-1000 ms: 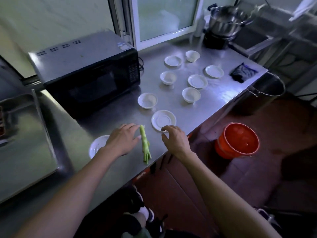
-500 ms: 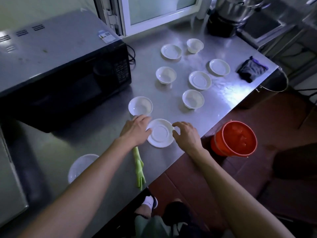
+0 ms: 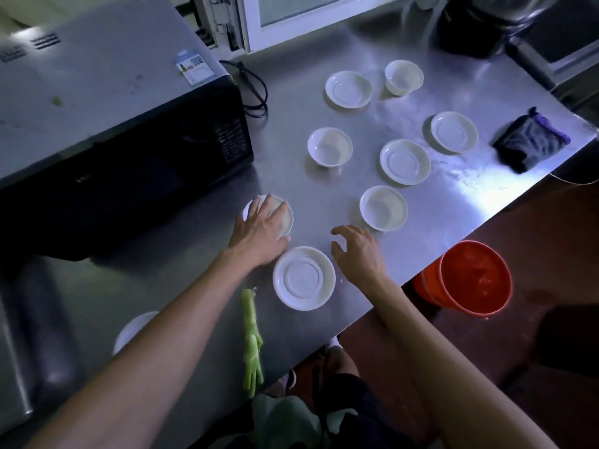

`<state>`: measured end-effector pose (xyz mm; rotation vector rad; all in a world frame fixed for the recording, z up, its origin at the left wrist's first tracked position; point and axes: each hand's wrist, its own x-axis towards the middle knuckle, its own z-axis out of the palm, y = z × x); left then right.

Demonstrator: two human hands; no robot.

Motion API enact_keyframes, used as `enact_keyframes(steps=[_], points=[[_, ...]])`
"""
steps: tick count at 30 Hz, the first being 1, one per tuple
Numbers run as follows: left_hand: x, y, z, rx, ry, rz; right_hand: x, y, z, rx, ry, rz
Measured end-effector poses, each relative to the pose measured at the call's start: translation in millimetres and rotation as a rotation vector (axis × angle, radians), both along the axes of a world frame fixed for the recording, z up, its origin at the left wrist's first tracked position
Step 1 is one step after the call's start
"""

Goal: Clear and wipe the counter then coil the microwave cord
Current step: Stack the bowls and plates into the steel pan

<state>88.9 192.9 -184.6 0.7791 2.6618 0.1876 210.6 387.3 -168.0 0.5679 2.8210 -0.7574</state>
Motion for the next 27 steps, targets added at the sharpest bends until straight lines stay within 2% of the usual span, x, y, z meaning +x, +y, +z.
enact_keyframes(steps=[5,11,20,27], points=[[-13,13,-13,-0.107,-0.081,0.125,-17,25,-15,0.120,-0.039,0.100],[-22,36,-25,-0.156,-0.100,0.227,-34,62,-22,0.146,-0.041,0.114],[-30,115,-18,-0.116,-0.040,0.119,-47,113,-29,0.156,-0.050,0.120],[-17,146,-17,-0.139,-0.045,0.086,-51,134,-41,0.131,-0.139,0.152]])
